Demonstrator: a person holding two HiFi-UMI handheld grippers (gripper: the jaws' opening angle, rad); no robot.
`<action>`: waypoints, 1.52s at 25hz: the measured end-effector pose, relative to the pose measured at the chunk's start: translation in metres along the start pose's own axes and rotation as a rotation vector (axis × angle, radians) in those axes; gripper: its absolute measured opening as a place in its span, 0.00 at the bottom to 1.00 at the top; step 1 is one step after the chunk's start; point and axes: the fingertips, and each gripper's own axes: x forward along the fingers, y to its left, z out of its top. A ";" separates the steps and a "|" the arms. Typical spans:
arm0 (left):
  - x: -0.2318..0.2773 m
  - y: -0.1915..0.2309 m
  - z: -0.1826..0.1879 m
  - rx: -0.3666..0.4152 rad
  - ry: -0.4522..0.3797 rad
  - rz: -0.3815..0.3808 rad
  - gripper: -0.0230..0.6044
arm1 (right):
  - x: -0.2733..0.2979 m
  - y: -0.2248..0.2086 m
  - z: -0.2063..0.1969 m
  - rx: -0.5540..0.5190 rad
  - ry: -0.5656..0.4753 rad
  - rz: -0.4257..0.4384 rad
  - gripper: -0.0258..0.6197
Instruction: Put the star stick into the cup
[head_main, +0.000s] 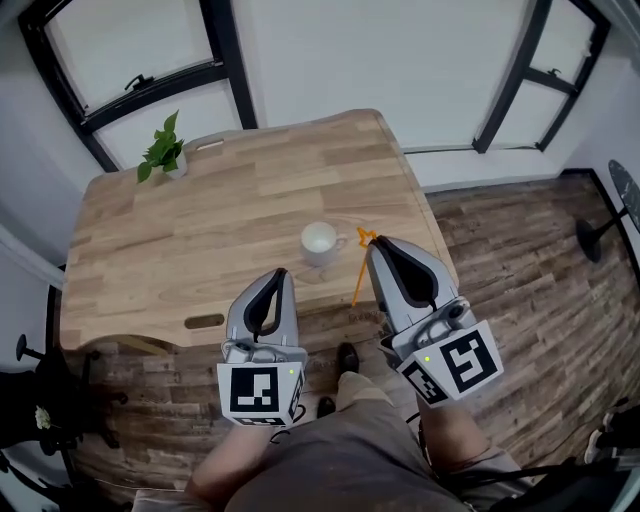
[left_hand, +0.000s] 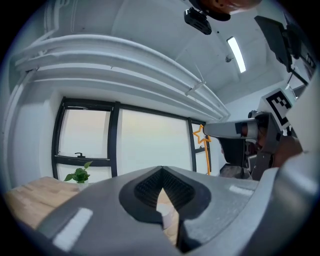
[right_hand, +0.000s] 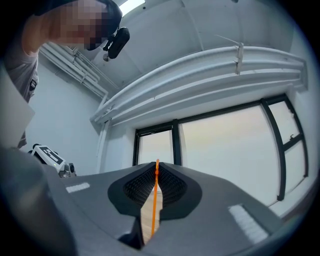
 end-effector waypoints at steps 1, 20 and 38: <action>0.008 0.000 -0.001 0.001 0.008 -0.001 0.04 | 0.005 -0.007 -0.002 0.007 0.002 0.000 0.11; 0.138 0.039 0.002 0.042 0.084 0.172 0.04 | 0.122 -0.088 -0.030 0.119 0.014 0.211 0.11; 0.179 0.098 -0.004 0.025 0.056 0.216 0.04 | 0.199 -0.087 -0.060 0.129 0.077 0.290 0.11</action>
